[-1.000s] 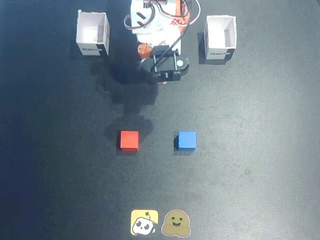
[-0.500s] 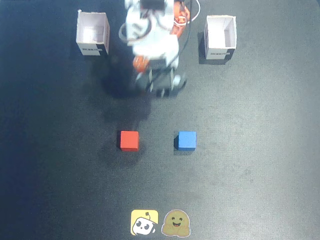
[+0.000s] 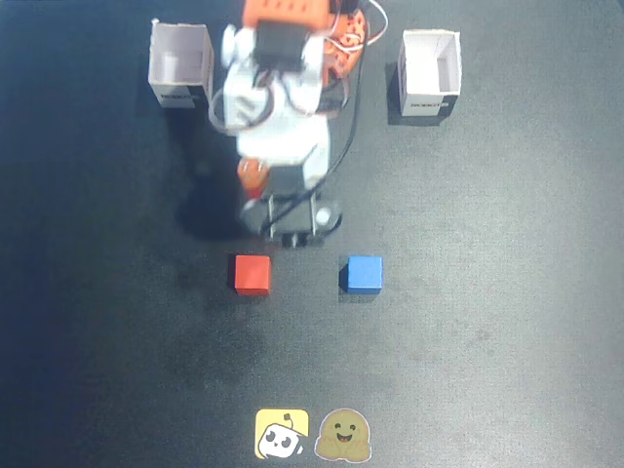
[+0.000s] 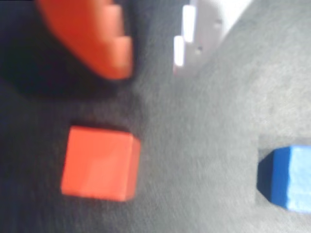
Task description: Put the red cube in the right box and the blue cube in the left box.
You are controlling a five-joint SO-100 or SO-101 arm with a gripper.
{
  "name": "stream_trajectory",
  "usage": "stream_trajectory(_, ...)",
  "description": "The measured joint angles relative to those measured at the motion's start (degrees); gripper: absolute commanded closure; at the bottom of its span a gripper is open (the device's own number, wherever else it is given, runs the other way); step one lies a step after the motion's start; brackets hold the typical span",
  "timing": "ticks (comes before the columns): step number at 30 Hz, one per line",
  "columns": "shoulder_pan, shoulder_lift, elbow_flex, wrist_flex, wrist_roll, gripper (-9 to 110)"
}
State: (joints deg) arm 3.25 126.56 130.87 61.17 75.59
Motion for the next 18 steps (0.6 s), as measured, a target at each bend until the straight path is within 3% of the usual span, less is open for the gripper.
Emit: stream_trajectory(18,0.6,-11.0,-0.2,-10.3,-1.8,81)
